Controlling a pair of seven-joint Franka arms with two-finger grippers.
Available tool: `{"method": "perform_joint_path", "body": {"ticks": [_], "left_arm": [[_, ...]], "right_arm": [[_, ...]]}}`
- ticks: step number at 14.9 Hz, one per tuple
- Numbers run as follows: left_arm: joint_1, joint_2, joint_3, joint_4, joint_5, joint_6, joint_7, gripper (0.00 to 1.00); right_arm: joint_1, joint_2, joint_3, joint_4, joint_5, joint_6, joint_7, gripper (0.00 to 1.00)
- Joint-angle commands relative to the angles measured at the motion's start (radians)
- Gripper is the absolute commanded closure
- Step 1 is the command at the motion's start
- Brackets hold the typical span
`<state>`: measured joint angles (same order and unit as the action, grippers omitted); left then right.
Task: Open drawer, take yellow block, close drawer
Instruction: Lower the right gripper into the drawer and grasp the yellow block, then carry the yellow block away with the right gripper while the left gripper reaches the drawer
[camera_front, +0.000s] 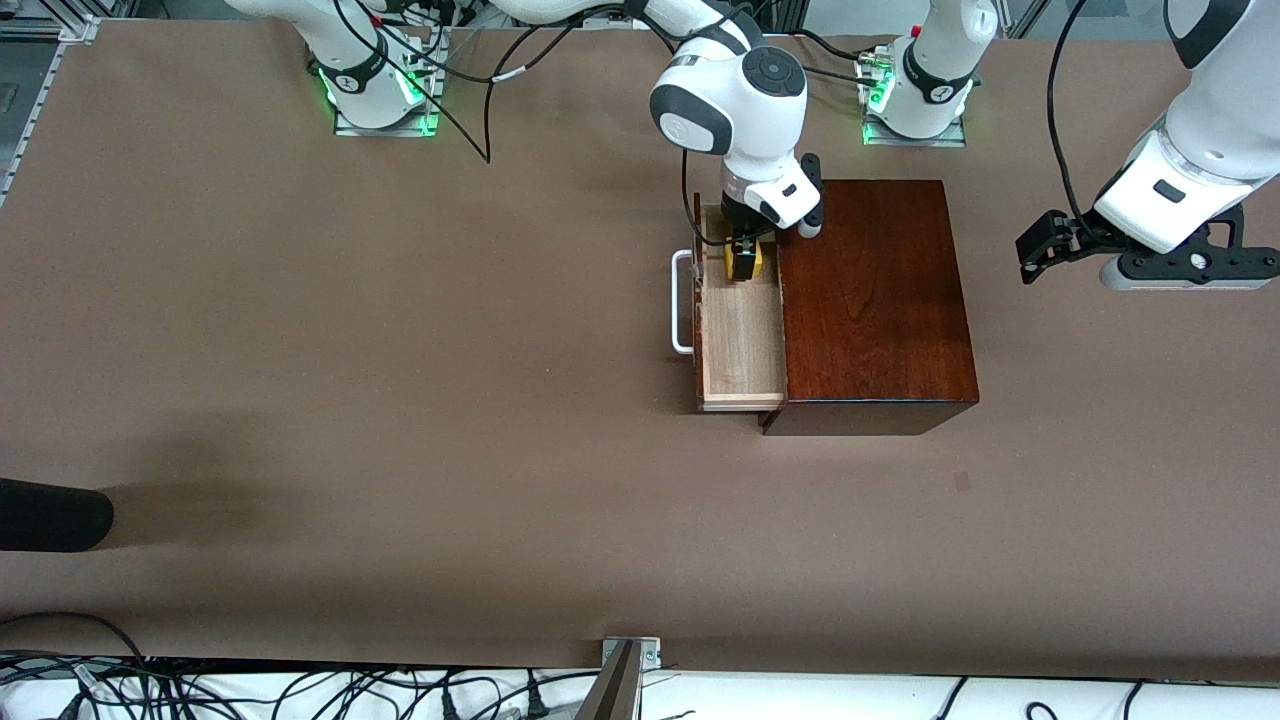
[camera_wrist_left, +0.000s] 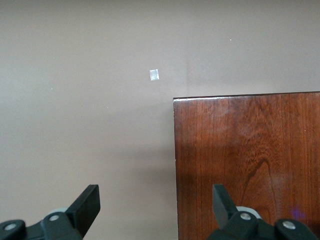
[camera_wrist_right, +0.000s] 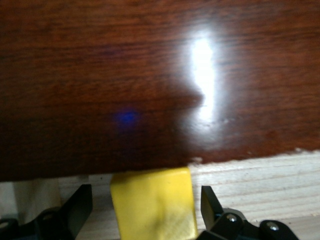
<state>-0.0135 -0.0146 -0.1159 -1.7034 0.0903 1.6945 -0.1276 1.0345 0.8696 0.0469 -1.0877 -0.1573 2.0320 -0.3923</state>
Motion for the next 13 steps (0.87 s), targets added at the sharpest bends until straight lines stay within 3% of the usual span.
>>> {"method": "perform_joint_path", "body": {"ticks": [1, 2, 3, 8, 13], "left_arm": [[0.006, 0.001, -0.005, 0.019, -0.023, -0.004, 0.008, 0.00], [0.006, 0.002, -0.007, 0.019, -0.023, -0.004, 0.006, 0.00], [0.006, 0.002, -0.007, 0.019, -0.023, -0.004, 0.006, 0.00], [0.006, 0.002, -0.007, 0.021, -0.023, -0.022, 0.009, 0.00], [-0.006, 0.002, -0.022, 0.022, -0.024, -0.044, 0.017, 0.00]], "right_arm": [[0.009, 0.016, -0.005, 0.040, -0.015, -0.010, -0.008, 0.68], [0.009, 0.012, -0.009, 0.040, -0.015, -0.013, -0.008, 0.89], [0.007, 0.009, -0.012, 0.040, -0.016, -0.021, -0.008, 1.00], [-0.001, -0.043, -0.027, 0.132, -0.011, -0.183, -0.023, 1.00], [-0.042, -0.174, -0.025, 0.152, 0.042, -0.291, -0.022, 1.00]]}}
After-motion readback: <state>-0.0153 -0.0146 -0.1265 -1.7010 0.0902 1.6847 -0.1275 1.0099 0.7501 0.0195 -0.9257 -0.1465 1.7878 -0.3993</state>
